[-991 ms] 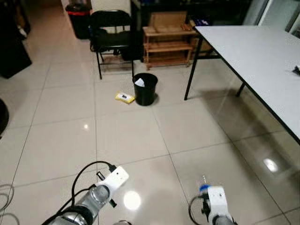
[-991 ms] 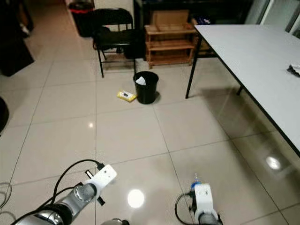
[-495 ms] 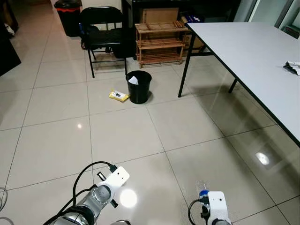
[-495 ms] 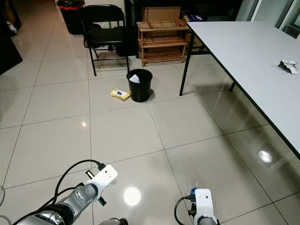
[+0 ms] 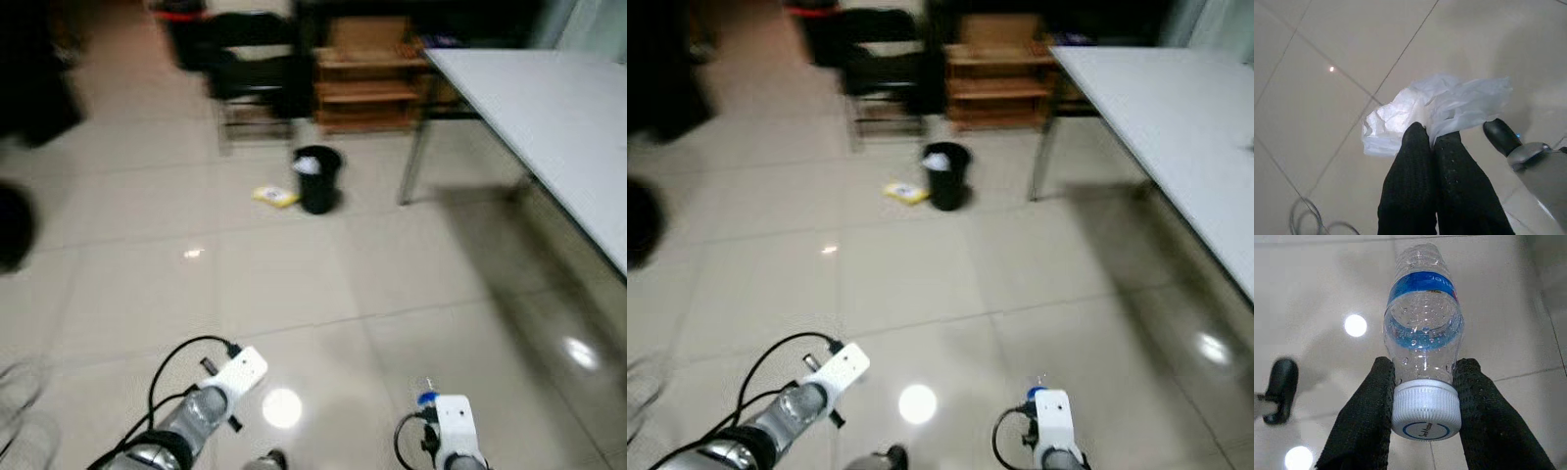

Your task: Picking trash to rubbish bin

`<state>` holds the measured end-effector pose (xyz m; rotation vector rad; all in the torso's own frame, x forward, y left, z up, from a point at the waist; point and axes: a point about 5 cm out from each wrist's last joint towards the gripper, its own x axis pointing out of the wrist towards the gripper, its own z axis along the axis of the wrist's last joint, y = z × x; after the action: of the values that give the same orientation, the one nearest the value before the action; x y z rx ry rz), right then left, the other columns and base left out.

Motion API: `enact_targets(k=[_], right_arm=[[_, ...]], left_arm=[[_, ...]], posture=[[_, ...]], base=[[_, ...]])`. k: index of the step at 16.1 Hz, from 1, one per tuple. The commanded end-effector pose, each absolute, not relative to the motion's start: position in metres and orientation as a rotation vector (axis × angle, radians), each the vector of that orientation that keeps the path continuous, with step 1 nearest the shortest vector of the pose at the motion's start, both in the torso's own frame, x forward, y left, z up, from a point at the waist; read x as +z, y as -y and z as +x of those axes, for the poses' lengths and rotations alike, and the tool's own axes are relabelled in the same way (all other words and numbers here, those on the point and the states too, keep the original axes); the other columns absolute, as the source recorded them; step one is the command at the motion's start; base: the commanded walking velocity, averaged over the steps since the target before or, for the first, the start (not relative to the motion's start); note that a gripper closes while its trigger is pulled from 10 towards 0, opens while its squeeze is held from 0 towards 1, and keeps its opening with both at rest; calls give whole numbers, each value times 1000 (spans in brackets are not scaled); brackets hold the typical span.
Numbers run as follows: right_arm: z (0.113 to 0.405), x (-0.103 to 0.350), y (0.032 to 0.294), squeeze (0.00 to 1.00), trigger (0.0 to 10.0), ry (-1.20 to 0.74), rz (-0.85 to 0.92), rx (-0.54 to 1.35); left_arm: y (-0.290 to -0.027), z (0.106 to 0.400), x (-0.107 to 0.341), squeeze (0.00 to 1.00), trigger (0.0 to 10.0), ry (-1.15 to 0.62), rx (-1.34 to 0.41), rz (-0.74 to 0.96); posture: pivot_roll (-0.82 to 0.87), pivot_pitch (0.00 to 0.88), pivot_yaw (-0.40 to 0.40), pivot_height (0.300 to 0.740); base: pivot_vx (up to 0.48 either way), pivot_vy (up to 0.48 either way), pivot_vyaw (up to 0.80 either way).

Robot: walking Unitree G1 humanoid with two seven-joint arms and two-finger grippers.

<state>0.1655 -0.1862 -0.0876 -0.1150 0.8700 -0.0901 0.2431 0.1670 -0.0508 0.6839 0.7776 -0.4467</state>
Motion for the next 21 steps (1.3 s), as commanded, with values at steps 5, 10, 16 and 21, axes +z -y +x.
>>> enact_targets(k=[5, 10, 16, 21], right_arm=[[162, -89, 187, 0, 10000, -877, -114, -92], [159, -90, 188, 0, 10000, -891, -119, -90], [156, -92, 187, 0, 10000, -904, -127, -81], [154, -93, 187, 0, 10000, -910, -135, -76]], left_arm=[[-168, 239, -54, 0, 10000, -823, -490, 668], [-169, 239, -54, 0, 10000, -831, -497, 657], [-170, 239, -53, 0, 10000, -836, -501, 669], [-170, 238, -54, 0, 10000, -840, -504, 676]], posture=[[47, 49, -7, 740], [49, 50, -4, 740], [53, 50, -3, 740], [48, 53, -3, 740]], base=[[0, 0, 160], [290, 0, 0], [279, 0, 0], [271, 0, 0]])
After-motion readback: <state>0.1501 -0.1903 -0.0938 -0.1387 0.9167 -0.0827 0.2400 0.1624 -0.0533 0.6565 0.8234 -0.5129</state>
